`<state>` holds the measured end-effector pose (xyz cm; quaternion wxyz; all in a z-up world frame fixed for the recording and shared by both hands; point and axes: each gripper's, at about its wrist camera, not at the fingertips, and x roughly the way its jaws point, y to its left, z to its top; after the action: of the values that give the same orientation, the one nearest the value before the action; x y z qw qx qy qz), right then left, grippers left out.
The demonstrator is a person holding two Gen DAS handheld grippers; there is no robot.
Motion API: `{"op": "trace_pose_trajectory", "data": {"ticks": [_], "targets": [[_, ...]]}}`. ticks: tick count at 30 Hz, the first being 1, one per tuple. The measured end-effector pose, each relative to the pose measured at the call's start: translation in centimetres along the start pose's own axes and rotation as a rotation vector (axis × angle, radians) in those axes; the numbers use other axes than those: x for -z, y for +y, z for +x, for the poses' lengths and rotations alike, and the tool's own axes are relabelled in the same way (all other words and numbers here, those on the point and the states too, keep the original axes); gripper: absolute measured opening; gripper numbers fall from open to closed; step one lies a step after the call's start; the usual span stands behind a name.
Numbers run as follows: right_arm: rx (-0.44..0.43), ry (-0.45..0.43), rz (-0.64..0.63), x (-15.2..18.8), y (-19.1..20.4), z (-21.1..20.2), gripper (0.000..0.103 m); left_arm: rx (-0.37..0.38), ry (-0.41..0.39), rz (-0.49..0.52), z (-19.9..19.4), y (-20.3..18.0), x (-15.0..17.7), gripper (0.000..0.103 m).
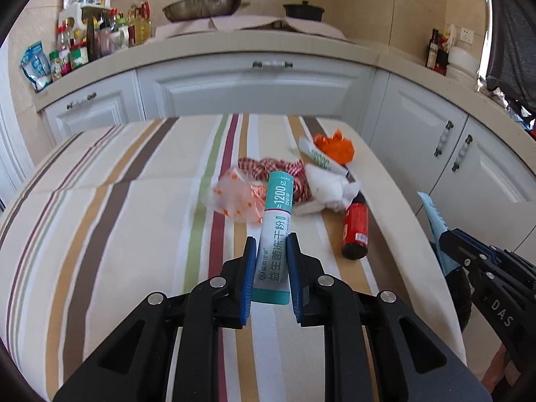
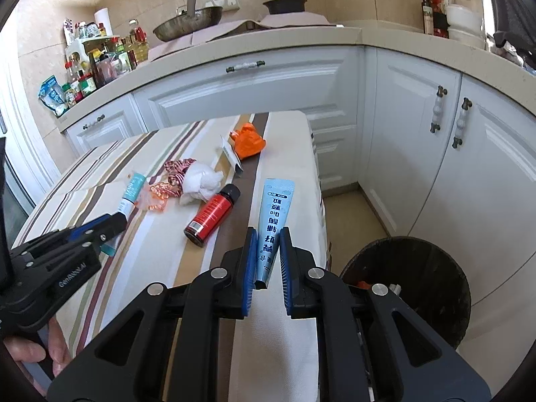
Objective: Collect trash
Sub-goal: 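Grasp the teal-and-white tube with the left tool while the right tool holds its tube, then carry both held tubes over the black bin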
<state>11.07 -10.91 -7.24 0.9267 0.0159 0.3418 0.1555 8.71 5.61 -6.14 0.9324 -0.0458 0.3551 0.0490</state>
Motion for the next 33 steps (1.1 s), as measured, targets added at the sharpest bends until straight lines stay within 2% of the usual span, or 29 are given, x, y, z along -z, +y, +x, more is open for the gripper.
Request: {"op": "trace_pose_trajectory", "data": {"ticks": [17,25,33], "targets": [[0.014,-0.109,-0.012,0.1,0.6,-5.3,0.014,-0.001,-0.130,0.029,-5.4,-0.1,0.5,0.020],[0.061,-0.144,0.007,1.1,-1.1,-8.2,0.014,0.051,-0.172,0.055,-7.3,-1.7,0.9,0.020],[0.146,-0.188,0.036,2.3,-4.0,-11.2,0.014,0.128,-0.219,0.116,-8.8,-5.3,1.2,0.020]]}}
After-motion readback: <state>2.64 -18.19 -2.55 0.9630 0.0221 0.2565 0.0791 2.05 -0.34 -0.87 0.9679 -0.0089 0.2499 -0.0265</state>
